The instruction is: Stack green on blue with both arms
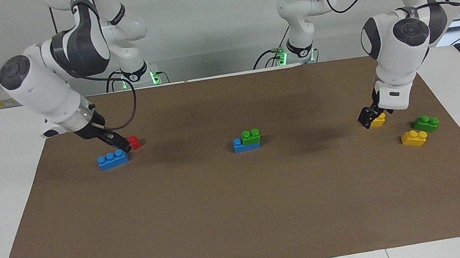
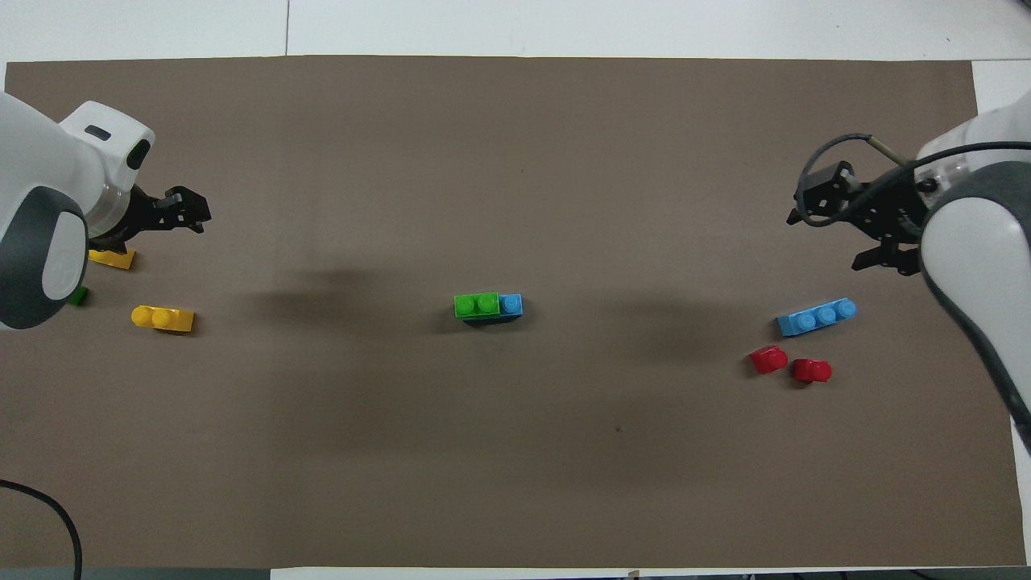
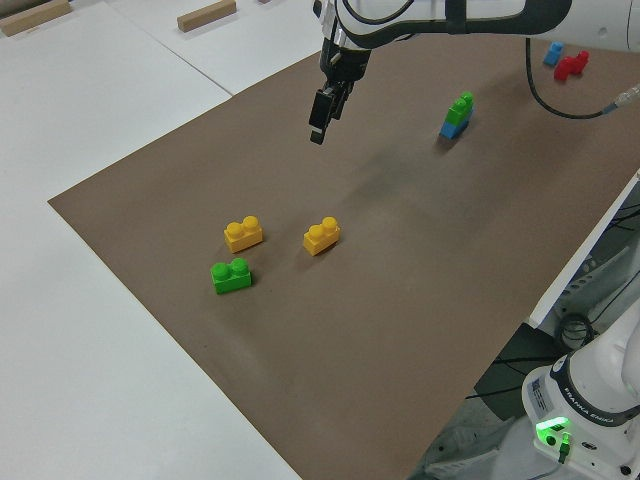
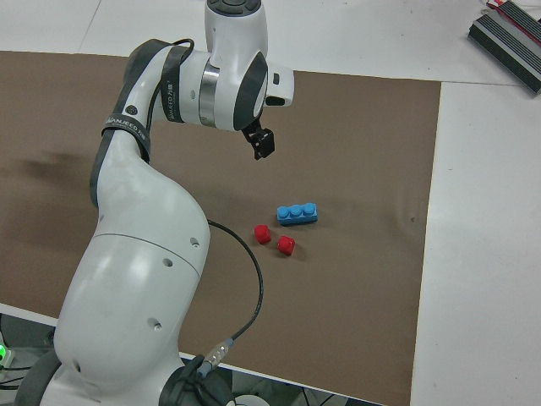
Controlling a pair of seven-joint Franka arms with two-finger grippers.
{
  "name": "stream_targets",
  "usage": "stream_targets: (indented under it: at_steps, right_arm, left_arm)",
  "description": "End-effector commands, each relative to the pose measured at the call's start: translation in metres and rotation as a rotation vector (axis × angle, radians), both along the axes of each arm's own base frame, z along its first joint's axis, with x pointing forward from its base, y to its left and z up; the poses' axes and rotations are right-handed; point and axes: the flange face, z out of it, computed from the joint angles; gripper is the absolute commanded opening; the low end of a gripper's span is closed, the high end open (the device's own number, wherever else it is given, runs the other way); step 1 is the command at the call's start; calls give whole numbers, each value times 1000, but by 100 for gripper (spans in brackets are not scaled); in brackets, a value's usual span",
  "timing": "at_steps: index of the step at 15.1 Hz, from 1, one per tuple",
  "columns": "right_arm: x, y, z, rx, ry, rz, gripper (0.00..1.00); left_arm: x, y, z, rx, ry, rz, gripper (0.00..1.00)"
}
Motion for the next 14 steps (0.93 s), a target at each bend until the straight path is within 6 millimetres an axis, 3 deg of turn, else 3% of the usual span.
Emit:
stream_targets:
  at_steps: [1,5,8,11,14]
  right_arm:
    - [-30,-10,47,-73,-55,224,100]
    - [-48,-12,81,-112,-52,349,100]
    - [-48,-20,83,-112,-51,354,100]
    - [-50,-24,83,-108,-41,350,100]
    - [-50,-23,83,-107,-41,350,100]
  left_arm:
    - [-9,5,32,-31,58,-115,100]
    - [-40,2,72,-86,20,-118,100]
    - [-65,3,78,-84,2,-129,100]
    - [-70,11,89,-112,-9,-183,100]
    - [-73,16,114,-182,-4,-183,100]
